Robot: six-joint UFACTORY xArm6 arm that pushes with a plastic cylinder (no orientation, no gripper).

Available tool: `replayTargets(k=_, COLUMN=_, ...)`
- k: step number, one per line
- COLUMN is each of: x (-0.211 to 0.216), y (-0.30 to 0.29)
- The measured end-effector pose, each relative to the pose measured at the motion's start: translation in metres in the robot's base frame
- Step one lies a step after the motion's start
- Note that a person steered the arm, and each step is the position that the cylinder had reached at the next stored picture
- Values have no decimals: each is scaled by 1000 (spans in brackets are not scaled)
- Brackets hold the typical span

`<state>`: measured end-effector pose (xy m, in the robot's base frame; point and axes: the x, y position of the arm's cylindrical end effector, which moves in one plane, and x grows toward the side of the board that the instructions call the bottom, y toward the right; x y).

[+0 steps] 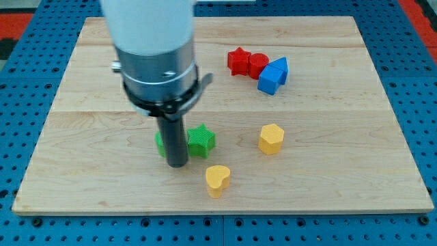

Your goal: Slide the yellow heart to the bottom left of the yellow hexagon

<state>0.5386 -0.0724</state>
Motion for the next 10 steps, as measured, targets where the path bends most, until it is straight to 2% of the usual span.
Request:
replayTargets(k=3, x=62, y=-1)
replayTargets(k=5, x=53, y=93)
replayTargets(k=6, x=65, y=140)
replayTargets(k=7, x=61, y=150)
replayTargets(k=9, x=21, y=154)
replayTargets(k=10, x=48, y=171)
